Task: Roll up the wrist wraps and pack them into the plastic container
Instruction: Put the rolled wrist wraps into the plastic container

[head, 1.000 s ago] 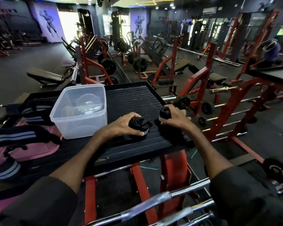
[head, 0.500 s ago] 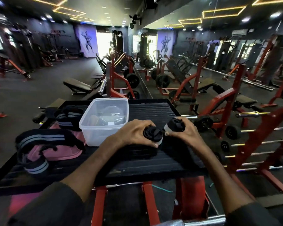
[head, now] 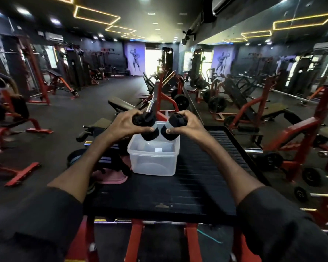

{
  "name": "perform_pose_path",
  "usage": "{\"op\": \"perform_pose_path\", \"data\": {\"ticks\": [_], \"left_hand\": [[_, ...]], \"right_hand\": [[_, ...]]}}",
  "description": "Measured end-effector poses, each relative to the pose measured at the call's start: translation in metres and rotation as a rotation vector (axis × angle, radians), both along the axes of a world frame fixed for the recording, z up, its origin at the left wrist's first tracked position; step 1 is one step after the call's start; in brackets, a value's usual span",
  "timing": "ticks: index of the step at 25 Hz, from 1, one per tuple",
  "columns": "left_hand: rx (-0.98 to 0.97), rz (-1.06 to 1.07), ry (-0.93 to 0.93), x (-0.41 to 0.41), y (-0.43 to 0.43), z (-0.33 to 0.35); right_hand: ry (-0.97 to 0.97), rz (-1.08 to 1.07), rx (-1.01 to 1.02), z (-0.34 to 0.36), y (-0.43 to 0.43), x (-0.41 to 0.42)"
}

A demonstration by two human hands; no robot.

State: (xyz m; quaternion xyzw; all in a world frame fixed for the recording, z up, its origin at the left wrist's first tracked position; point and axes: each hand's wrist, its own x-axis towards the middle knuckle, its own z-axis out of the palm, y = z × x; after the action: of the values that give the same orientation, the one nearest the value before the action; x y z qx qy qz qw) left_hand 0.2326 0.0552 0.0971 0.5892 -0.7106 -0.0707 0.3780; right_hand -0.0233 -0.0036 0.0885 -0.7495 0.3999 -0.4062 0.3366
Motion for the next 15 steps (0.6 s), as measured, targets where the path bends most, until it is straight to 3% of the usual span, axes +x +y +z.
{"op": "perform_pose_path", "data": {"ticks": [2,7,15], "left_hand": [[0.061,0.022,-0.070,0.012,-0.007,-0.013],[0.264,-0.012,-0.141,0.017,-0.029,-0.066],[0.347,-0.029,-0.033,-0.033,-0.053,-0.077]], "right_hand": [[0.201,0.073,-0.036,-0.005,-0.009,0.023],[0.944,0.109,-0.104,-0.035,-0.020,0.058],[0.823,0.132,0.079,-0.034,-0.034,0.012]]}}
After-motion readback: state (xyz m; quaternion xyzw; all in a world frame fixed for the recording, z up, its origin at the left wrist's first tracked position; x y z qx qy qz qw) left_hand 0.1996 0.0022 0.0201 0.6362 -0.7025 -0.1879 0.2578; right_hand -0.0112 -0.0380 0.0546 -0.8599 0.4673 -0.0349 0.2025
